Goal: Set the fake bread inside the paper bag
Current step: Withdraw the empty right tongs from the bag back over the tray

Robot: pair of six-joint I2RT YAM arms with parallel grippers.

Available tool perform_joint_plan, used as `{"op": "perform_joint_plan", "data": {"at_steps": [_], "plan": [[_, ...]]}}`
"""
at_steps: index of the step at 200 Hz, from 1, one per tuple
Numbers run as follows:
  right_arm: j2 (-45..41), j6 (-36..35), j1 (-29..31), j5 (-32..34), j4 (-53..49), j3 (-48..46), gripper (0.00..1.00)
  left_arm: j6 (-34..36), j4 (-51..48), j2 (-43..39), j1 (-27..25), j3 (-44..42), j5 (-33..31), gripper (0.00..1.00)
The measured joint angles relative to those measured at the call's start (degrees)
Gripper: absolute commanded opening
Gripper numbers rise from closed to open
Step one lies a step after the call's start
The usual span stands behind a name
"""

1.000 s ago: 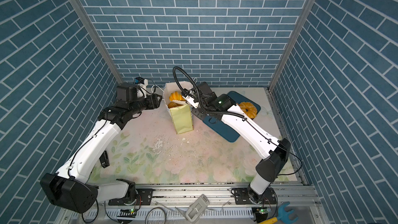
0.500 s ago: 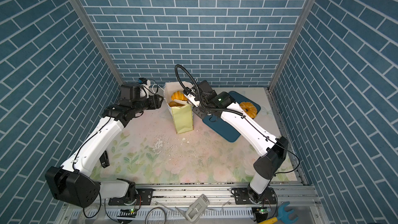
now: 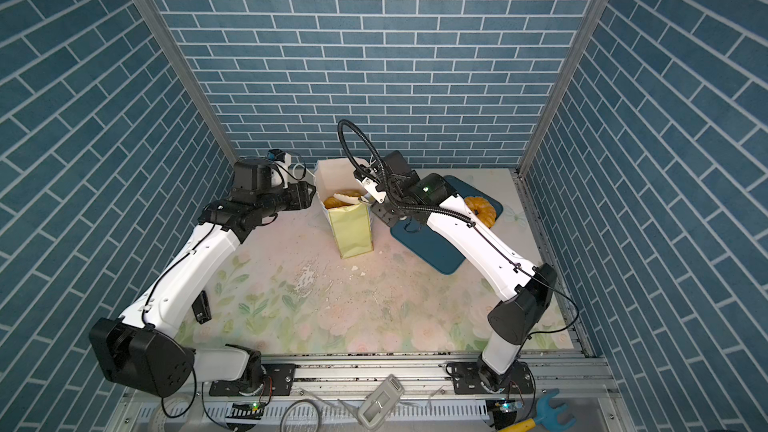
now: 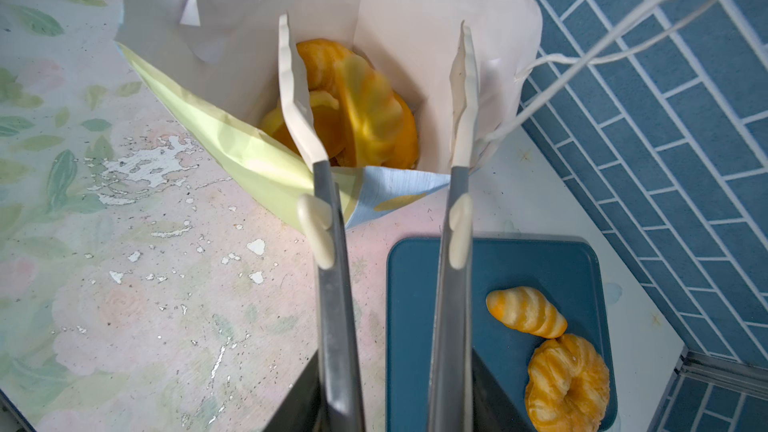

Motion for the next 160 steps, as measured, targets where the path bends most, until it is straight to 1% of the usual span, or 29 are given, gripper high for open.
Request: {"op": "perform_joint_plan", "data": {"at_steps": [43, 83, 119, 160], "plan": [[-1.5, 0.0, -0.1, 0.3, 0.5, 0.1, 0.47, -0.2, 0.0, -0.7, 0.0, 0.0, 0.0, 0.70], [-6.7, 0.0, -0.9, 1.0, 1.2, 0.1, 0.46, -0.2, 0.0, -0.7, 0.0, 0.0, 0.0, 0.70], [-12.1, 1.1, -4.8, 2.7, 1.5, -0.4, 0.45, -0.2, 0.0, -0.7, 0.0, 0.0, 0.0, 0.70], [-17.5, 3.8, -11.3, 4.4, 1.5, -5.3, 0.45, -0.2, 0.0, -0.7, 0.0, 0.0, 0.0, 0.70]]}}
